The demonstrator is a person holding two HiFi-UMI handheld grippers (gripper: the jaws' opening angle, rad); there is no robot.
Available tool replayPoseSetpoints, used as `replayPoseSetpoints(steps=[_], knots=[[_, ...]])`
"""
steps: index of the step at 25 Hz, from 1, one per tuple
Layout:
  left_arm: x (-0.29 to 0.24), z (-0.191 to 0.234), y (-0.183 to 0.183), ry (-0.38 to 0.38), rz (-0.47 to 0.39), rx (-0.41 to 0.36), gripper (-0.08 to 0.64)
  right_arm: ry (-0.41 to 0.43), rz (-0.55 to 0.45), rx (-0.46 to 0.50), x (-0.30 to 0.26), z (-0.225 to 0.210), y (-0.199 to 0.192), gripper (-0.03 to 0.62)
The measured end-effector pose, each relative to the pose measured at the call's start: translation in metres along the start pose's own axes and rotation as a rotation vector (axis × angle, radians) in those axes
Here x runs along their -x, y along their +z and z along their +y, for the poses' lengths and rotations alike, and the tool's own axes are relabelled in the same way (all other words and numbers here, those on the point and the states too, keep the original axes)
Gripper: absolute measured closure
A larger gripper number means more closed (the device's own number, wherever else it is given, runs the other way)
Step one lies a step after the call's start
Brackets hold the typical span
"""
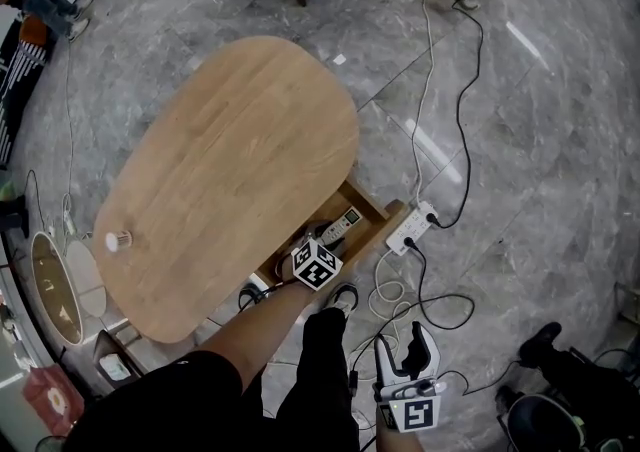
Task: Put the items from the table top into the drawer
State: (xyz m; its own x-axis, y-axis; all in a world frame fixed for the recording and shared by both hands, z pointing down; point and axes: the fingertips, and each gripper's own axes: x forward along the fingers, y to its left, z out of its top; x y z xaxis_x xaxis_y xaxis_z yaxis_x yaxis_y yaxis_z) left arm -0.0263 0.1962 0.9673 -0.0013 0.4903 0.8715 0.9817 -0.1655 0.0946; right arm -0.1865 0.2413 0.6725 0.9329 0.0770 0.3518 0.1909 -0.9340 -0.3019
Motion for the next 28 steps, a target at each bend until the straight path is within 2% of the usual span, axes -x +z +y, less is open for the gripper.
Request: replayPoseSetpoints(steps=[4, 9, 16, 20, 24, 28], knots=[[0.005, -0.007, 0.003, -0.044, -0.007, -0.004, 0.316, 0.006, -0.015, 0.005, -0.005, 0.009, 0.006, 0.31], [0.033, -0.004, 0.008, -0.003, -0.059, 0.048, 0.306, 0.011, -0.017, 0.015, -0.012, 0.025, 0.014, 0.31], [0.085, -0.022, 0.013, -0.032, -0.165, 0.049, 0.307, 0.053, -0.012, 0.066, -0.031, 0.054, 0.028, 0.31], [0.137, -0.027, 0.024, -0.056, -0.291, 0.069, 0.307, 0.072, -0.017, 0.094, -0.045, 0.071, 0.04, 0.311], [0.202, -0.003, 0.02, -0.01, -0.41, 0.127, 0.311, 0.114, -0.026, 0.139, -0.07, 0.099, 0.053, 0.311], [0.26, 0.036, -0.004, 0.081, -0.473, 0.206, 0.313, 0.179, -0.003, 0.188, -0.097, 0.133, 0.055, 0.311]])
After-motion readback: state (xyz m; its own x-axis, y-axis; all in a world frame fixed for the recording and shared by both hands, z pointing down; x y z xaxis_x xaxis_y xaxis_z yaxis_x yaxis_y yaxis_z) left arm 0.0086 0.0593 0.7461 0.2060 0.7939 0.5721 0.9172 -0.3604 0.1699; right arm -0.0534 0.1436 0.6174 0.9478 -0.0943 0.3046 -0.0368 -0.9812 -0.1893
